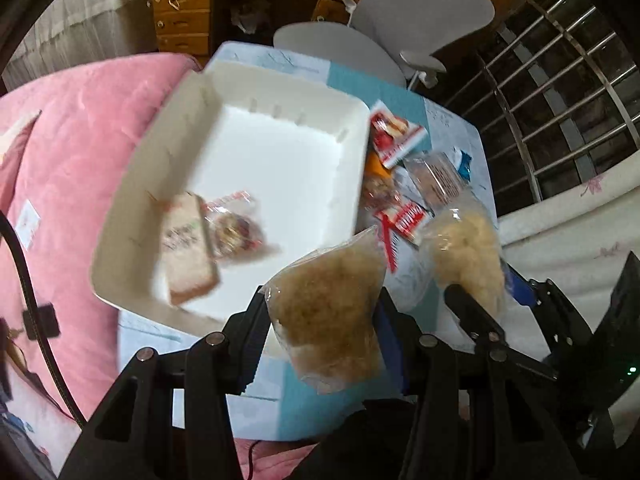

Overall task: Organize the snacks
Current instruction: 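Carry both rice-crisp bags into the white tray and release them, then move both grippers back to the remaining snack pile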

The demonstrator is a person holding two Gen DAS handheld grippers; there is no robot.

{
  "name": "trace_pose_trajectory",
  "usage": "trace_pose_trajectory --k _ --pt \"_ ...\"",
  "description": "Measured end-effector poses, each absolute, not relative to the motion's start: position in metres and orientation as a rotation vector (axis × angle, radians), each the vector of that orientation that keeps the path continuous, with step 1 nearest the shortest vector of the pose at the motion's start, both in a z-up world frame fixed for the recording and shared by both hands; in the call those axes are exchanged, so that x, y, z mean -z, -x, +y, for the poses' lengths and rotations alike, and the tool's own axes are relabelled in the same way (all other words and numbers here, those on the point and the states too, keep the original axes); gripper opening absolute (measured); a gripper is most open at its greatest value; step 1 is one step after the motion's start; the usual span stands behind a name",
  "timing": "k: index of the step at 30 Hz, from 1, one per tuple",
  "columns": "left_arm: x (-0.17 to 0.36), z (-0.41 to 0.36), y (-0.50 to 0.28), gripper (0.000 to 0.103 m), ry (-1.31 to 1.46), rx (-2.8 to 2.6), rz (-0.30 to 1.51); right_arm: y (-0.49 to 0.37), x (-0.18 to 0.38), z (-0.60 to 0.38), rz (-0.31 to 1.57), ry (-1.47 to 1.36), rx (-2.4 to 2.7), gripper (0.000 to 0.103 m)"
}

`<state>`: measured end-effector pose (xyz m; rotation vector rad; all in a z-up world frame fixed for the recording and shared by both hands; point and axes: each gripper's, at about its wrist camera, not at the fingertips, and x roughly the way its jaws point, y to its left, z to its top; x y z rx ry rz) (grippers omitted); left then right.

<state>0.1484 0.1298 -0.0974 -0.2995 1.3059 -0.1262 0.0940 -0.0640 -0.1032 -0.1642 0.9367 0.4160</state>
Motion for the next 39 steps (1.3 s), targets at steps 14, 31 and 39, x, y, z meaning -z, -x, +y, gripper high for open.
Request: trace_pose_trajectory --k 14,31,39 --pt "0.085 0.205 -0.159 0.049 0.222 0.156 1.246 -0.094 0.08 0.018 0.835 0.089 -0.431 0.057" --pt "0.111 0.216 -0.164 0.068 0.165 0.191 1.318 -0.093 0.122 0.031 0.989 -0.101 -0.351 0.067" --pt "0.119 0.185 -0.161 0.07 0.147 0.264 1.353 -0.081 0.131 0.003 1.043 -0.17 -0.288 0.067"
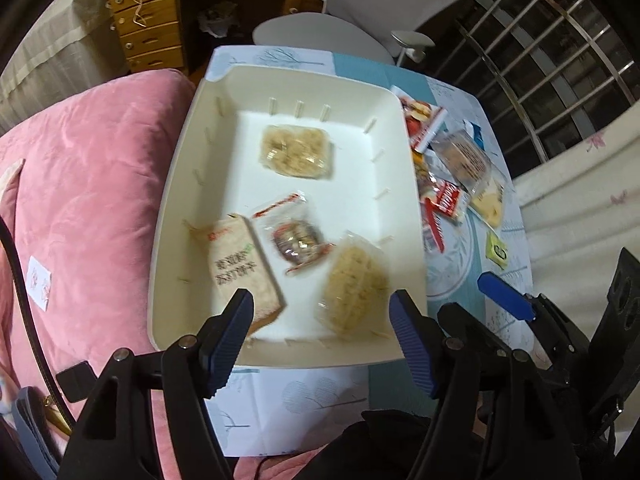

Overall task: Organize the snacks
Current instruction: 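Move both grippers back to the remaining snack pile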

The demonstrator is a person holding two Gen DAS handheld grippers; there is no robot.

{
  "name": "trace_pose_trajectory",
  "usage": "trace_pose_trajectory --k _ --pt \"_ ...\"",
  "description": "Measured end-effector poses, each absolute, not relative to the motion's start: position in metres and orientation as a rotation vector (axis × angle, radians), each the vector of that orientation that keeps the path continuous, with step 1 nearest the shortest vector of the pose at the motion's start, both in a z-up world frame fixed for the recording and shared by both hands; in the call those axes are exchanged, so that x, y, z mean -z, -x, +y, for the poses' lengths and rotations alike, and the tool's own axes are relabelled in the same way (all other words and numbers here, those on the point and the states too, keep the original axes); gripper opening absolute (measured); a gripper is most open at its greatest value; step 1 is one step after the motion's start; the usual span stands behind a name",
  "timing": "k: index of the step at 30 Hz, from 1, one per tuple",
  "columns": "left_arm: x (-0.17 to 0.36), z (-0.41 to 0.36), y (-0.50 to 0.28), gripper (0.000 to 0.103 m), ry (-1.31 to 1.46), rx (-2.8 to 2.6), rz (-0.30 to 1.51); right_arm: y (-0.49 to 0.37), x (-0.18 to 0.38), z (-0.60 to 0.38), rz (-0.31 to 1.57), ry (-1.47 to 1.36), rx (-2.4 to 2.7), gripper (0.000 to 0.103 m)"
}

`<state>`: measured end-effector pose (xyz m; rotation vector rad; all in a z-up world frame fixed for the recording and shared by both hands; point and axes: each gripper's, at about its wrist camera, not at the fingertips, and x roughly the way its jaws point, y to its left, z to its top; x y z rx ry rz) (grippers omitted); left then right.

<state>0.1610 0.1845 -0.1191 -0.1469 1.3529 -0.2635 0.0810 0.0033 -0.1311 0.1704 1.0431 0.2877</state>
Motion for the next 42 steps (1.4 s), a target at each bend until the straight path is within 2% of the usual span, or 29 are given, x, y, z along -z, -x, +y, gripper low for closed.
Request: trace_pose_trajectory --k 5,12,23,32,42 --pt "0.131 0.16 -0.154 0.072 0.155 0.291 1.411 -0.066 0.142 -0.021 1.097 -0.197 -0.24 0.067" --pt "0.135 0.122 -0.145 0.081 0.173 0.31 1.428 -0.049 0.156 -0.07 1.157 -0.252 -0.157 0.067" --pt "0.123 0.067 -0.146 0.083 0.158 0.226 1.38 -0.046 0.184 -0.17 1.172 -0.481 -0.036 0.067" --pt "0.121 0.009 -0.179 0.088 0.174 0.175 1.353 -0.07 0.208 -0.234 1.17 -0.544 0.042 0.067" --pt "0.142 -0.055 -0.248 0.091 0.174 0.132 1.339 -0.094 0.239 -0.252 1.183 -0.424 0.127 0.067"
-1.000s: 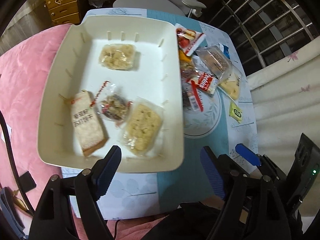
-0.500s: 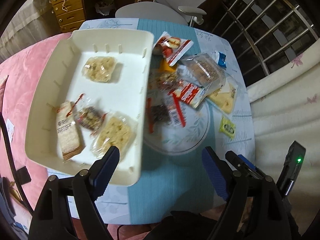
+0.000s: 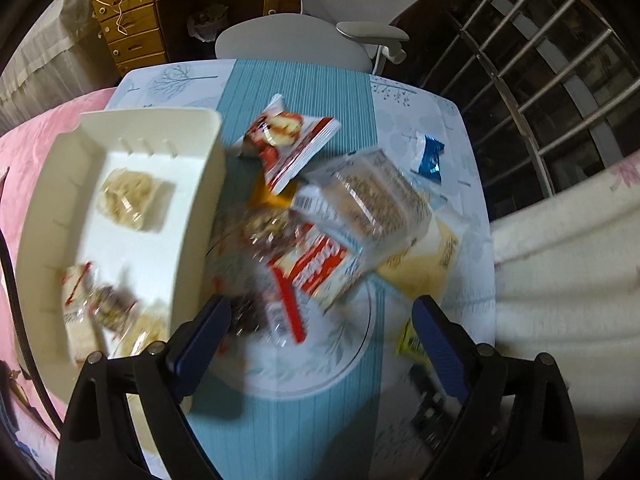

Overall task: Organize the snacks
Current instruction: 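Move both grippers back to the remaining snack pile, then grasp clear printed bread bag with left gripper while right reaches green pineapple-cake packet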

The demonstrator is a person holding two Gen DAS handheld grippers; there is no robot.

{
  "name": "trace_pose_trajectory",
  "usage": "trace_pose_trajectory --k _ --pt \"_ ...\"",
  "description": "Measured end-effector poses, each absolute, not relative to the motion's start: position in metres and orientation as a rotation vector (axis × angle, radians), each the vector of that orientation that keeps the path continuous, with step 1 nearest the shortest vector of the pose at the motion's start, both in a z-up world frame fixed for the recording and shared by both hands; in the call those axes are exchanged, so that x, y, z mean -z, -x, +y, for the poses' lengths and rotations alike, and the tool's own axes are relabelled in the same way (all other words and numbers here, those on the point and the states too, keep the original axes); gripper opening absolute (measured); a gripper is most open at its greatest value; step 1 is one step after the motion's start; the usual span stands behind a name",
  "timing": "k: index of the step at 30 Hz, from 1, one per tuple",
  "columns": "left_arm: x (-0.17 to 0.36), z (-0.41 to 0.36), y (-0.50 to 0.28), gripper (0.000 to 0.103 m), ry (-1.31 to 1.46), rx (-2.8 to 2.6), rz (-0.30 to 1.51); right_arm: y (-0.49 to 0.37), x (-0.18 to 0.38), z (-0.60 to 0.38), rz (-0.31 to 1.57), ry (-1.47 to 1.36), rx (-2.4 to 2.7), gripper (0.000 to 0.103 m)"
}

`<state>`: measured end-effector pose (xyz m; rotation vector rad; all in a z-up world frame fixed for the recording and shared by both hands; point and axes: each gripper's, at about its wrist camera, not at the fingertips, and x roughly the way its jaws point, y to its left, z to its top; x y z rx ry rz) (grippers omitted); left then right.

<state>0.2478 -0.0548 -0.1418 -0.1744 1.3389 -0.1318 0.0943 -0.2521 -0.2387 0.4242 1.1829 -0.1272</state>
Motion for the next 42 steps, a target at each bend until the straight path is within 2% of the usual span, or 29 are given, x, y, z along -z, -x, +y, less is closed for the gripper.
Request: trace_pose_trajectory --k 11,14,32,35,42 --pt "0.194 -0.09 -0.314 0.092 0.297 0.065 1.412 -0.111 0.261 -0.25 1.177 -0.365 0.108 0.067" --pt "0.212 -0.098 -0.329 0.092 0.322 0.014 1.456 -0.115 0.265 -0.25 1.171 -0.342 0.111 0.072" --pt "0.267 -0.132 -0.365 0.097 0.31 -0.144 1.521 -0.129 0.271 -0.237 1.109 -0.145 0.069 0.08" --pt "0.273 -0.132 -0.365 0.09 0.309 -0.157 1.531 -0.13 0.272 -0.236 1.107 -0.123 0.064 0.08" --pt "0.274 -0.137 -0.363 0.082 0.278 -0.172 1.509 -0.13 0.273 -0.235 1.092 -0.1 0.07 0.077"
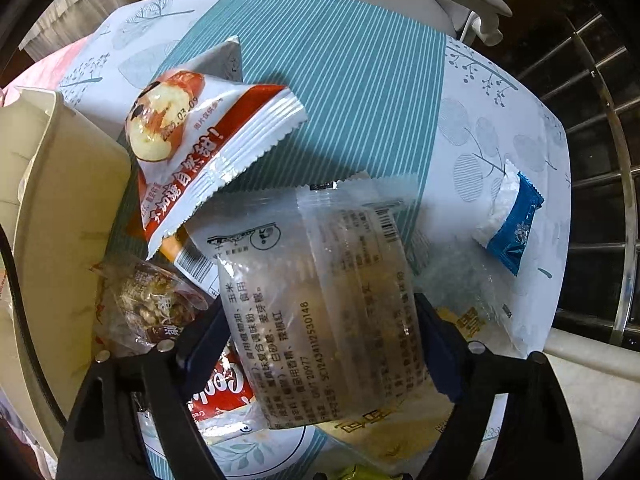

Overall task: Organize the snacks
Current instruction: 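Grasp clear printed bread bag with left gripper while right reaches green pineapple-cake packet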

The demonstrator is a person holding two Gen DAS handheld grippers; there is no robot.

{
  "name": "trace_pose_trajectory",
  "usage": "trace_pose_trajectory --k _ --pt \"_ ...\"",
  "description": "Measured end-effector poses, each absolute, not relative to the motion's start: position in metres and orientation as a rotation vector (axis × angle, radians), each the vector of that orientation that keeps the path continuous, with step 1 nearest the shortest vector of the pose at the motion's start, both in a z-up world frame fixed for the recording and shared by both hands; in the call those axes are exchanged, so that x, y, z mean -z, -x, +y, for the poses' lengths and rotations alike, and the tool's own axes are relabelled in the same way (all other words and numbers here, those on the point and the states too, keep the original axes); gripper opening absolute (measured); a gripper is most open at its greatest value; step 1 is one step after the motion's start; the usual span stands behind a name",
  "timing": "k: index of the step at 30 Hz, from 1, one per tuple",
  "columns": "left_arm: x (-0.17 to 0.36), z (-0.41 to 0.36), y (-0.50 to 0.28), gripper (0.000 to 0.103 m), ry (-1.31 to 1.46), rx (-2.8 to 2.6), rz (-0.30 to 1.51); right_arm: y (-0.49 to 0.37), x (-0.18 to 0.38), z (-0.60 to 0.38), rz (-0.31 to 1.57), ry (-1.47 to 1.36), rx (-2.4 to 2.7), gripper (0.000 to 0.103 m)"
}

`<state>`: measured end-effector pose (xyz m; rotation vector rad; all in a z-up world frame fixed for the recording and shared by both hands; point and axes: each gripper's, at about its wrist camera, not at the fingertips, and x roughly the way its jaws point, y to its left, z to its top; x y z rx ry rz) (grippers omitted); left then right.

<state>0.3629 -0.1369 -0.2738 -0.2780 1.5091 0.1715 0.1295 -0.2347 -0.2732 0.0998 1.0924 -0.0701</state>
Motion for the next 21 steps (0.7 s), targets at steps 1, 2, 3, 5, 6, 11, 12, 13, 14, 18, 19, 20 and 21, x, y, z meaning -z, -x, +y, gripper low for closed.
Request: trace_pose_trajectory --k 1,2,3,5,6,11,12,13,14,18,19,20,21 --pt "0.273 -0.138 -0.363 0.081 0.27 -0.168 1.508 -0.129 0.273 -0.235 1.092 -0.094 0.074 0.076" --pt "0.272 -0.138 -0.364 0.079 0.264 -0.164 1.506 -0.129 0.273 -0.235 1.092 -0.078 0.079 0.072" --pt "0.27 -0.136 -0.363 0.077 0.261 -0.16 1.504 -0.127 0.273 -0.234 1.091 -0.062 0.085 0.066" --pt "0.266 -0.136 -0.362 0.074 0.261 -0.156 1.499 -0.125 0.273 -0.233 1.084 -0.034 0.087 0.063" --pt "0.262 -0.132 -0.356 0.072 0.265 -0.154 1.498 -0.125 0.273 -0.233 1.082 -0.03 0.084 0.062" --pt "0.255 -0.127 -0.345 0.07 0.28 -0.144 1.521 -0.122 0.271 -0.236 1.095 -0.026 0.07 0.061" --pt "0.254 -0.126 -0.342 0.07 0.28 -0.141 1.527 -0.122 0.271 -0.238 1.099 -0.027 0.071 0.061" --pt "0.253 -0.124 -0.34 0.07 0.28 -0.138 1.529 -0.122 0.271 -0.239 1.104 -0.029 0.072 0.06" --pt "0.252 -0.124 -0.338 0.07 0.278 -0.135 1.531 -0.121 0.27 -0.24 1.108 -0.032 0.073 0.06" --pt "0.245 -0.118 -0.324 0.07 0.266 -0.118 1.547 -0.12 0.269 -0.244 1.135 -0.053 0.08 0.06" --pt "0.242 -0.117 -0.32 0.07 0.257 -0.11 1.559 -0.119 0.269 -0.245 1.141 -0.056 0.081 0.06" --pt "0.241 -0.117 -0.318 0.07 0.251 -0.108 1.574 -0.118 0.269 -0.246 1.152 -0.061 0.084 0.06" --pt "0.237 -0.114 -0.314 0.07 0.248 -0.111 1.592 -0.117 0.269 -0.248 1.165 -0.066 0.089 0.06"
